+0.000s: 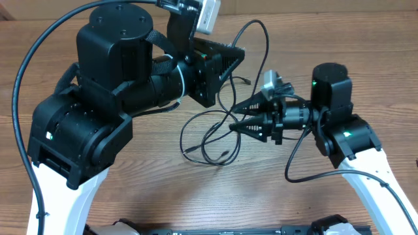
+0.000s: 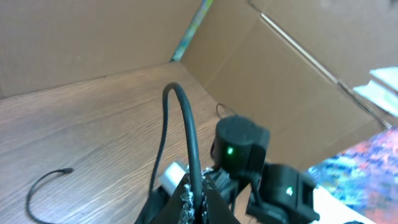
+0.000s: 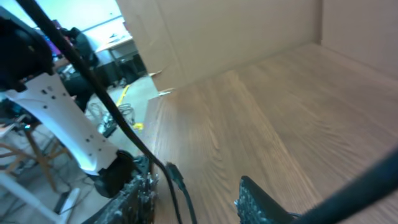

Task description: Untangle cables

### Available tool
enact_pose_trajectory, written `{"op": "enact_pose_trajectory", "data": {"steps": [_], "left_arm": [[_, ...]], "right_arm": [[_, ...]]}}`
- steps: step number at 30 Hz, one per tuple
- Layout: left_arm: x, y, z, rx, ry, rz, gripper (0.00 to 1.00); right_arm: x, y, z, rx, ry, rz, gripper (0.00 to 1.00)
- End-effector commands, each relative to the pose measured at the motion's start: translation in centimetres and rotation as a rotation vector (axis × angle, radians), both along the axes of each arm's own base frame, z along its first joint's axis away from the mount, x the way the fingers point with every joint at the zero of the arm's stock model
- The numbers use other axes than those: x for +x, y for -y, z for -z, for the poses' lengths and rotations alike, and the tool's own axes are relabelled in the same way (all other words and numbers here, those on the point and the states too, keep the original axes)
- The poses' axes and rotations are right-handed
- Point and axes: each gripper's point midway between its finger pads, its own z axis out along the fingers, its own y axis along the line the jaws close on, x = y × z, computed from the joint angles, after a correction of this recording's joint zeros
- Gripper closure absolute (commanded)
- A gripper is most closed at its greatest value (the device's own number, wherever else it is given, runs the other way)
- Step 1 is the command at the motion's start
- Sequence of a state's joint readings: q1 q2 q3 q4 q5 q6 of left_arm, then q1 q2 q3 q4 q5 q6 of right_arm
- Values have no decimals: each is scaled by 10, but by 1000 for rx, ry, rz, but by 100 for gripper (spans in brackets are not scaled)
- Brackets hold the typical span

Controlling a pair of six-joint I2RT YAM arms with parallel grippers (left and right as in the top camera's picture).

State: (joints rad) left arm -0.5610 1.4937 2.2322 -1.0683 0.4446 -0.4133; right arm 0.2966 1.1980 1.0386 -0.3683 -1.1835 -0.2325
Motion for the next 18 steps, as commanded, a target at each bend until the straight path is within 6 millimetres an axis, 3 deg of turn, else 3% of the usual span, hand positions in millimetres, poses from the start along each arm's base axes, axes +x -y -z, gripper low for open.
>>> {"op": "enact_pose_trajectory", "data": {"steps": [1,7,14,18], "left_arm": [[8,0,-1,-27,-39,-38,96],[30,-5,12,17,-51,-132,96],[39,1,21,-31,-155,-163,96],[38,9,26,-63,-224,-143,96]], "right_arm": [[-9,-5,-4,12,13,-37,55],[-13,-6,-7,25,-69,-49,50],[-17,-6,-12,44,-71,-76,39],[-8,-6,-11,31,-49,-32,39]]}}
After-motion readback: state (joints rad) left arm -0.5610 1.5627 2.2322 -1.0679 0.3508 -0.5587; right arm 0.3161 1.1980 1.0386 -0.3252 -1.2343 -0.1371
